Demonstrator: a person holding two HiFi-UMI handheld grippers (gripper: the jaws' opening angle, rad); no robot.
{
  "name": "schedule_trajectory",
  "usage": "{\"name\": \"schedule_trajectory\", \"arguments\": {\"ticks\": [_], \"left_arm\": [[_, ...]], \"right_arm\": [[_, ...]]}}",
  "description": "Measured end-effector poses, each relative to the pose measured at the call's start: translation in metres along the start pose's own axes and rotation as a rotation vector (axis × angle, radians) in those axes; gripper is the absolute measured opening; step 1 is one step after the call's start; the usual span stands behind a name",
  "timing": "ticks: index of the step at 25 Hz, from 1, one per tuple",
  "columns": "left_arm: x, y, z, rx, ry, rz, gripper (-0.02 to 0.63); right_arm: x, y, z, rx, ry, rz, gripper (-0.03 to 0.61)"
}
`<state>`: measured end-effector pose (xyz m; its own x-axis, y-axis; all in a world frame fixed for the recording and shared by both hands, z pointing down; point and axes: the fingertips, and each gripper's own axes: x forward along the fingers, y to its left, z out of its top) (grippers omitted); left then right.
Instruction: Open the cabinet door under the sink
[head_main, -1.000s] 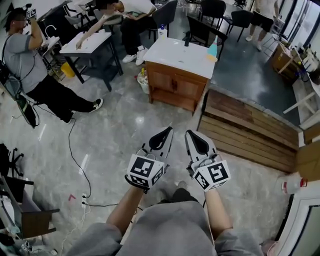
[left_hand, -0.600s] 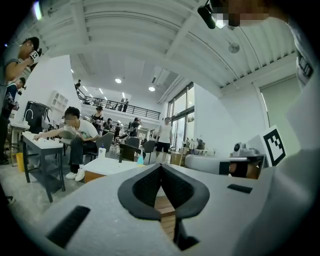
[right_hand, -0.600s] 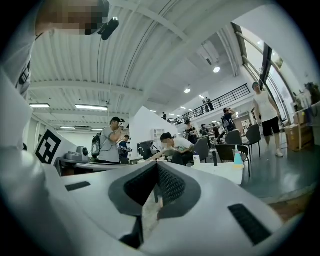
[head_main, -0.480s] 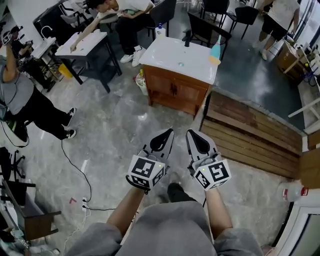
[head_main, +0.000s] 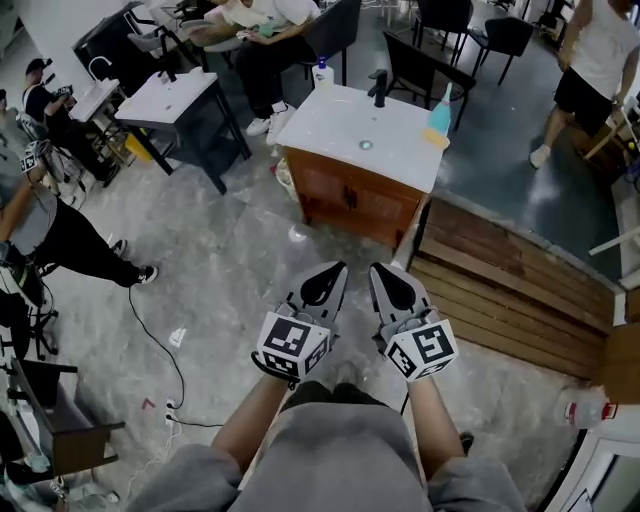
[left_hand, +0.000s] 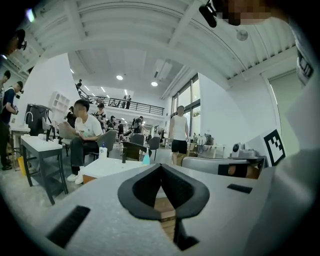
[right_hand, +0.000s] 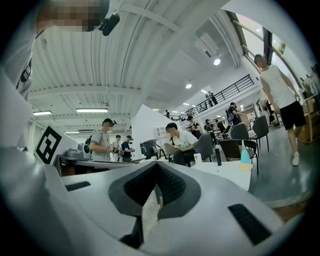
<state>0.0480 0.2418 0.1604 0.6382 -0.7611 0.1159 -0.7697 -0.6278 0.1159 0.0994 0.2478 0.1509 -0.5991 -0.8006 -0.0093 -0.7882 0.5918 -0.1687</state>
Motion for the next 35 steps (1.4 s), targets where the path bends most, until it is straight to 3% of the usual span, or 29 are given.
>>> {"name": "schedule_trajectory", "arguments": {"ticks": [14, 35], "left_arm": [[0.072, 0.048, -0.012, -0.005, 0.034, -0.006, 0.008], [0.188, 0.175, -0.011, -0.032, 0.084, -0.088, 0.008]], "right_arm": [[0.057, -0.063, -0.016, 0.033, 0.019, -0.032, 0.009], [0.204, -0.143, -0.025, 0.065, 0.072, -0.148, 0.011]]}}
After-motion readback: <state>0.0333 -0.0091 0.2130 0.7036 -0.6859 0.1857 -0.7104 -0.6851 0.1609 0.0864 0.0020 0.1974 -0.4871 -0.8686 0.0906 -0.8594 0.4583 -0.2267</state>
